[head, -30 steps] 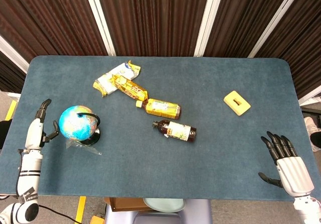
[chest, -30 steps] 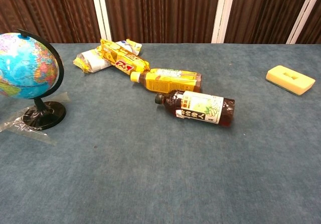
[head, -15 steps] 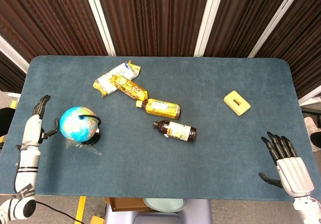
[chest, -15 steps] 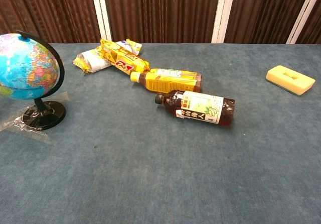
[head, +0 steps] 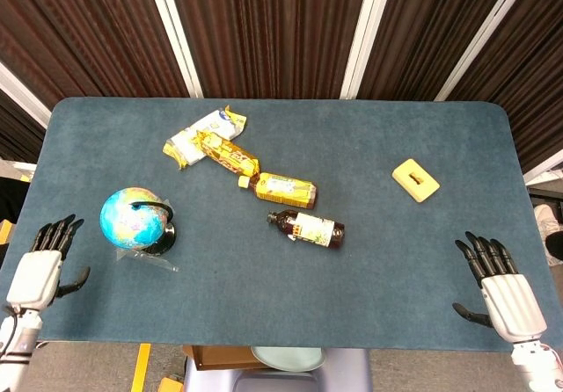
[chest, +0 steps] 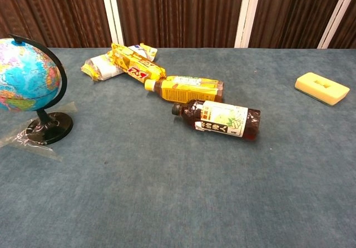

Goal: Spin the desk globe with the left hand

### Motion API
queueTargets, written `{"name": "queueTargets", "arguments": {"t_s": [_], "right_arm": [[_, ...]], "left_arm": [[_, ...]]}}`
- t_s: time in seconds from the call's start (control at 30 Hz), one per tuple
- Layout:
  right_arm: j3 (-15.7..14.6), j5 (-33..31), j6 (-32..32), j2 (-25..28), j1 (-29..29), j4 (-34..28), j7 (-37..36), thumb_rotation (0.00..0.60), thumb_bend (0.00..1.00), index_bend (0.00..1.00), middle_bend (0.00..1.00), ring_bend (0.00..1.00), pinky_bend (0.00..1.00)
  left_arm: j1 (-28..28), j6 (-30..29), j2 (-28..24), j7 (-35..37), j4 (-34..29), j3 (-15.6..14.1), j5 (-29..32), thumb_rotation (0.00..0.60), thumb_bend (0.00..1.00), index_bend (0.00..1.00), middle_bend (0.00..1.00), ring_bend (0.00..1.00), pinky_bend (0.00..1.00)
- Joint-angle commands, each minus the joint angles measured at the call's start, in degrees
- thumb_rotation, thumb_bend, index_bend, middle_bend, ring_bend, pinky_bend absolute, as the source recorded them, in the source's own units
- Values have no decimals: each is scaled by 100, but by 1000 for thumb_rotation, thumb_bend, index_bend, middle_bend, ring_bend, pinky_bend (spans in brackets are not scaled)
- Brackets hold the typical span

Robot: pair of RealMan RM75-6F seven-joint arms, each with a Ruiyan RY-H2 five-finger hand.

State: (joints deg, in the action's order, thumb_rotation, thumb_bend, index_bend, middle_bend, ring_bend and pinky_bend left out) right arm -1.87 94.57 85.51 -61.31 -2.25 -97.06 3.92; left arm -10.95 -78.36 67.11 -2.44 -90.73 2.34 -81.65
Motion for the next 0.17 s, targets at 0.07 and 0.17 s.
{"name": "queueTargets", "arguments": {"t_s": [0.07, 0.17], "right_arm": [[10, -17, 32, 15, 14, -2, -29, 600, 110, 0, 0, 0, 0], [28, -24, 42, -9, 10, 25, -17, 600, 110, 0, 0, 0, 0]], "left_arm": [[177, -220, -112, -251, -235, -160, -183, 600, 382, 0, 0, 0, 0], [169, -254, -74, -127, -142, -133, -244, 600, 383, 0, 0, 0, 0]]}}
